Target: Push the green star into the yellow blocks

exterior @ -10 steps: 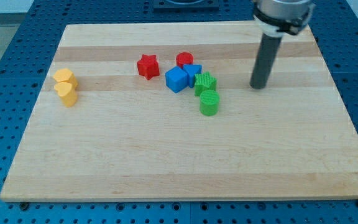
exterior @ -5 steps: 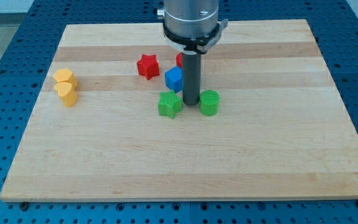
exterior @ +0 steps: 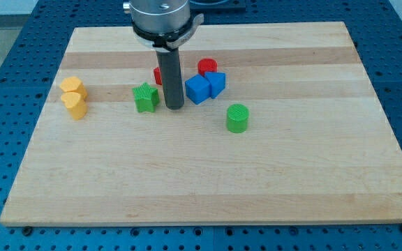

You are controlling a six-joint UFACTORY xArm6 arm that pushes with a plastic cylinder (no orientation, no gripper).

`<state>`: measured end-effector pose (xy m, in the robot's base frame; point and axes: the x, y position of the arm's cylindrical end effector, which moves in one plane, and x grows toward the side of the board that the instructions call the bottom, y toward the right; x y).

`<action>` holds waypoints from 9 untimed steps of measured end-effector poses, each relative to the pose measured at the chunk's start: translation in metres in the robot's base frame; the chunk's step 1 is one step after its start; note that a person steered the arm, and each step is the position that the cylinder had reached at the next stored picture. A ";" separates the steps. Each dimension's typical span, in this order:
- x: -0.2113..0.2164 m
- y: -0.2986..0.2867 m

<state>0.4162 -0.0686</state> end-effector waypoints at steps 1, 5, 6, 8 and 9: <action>0.000 -0.040; -0.023 -0.028; -0.029 -0.065; -0.029 -0.122; -0.029 -0.092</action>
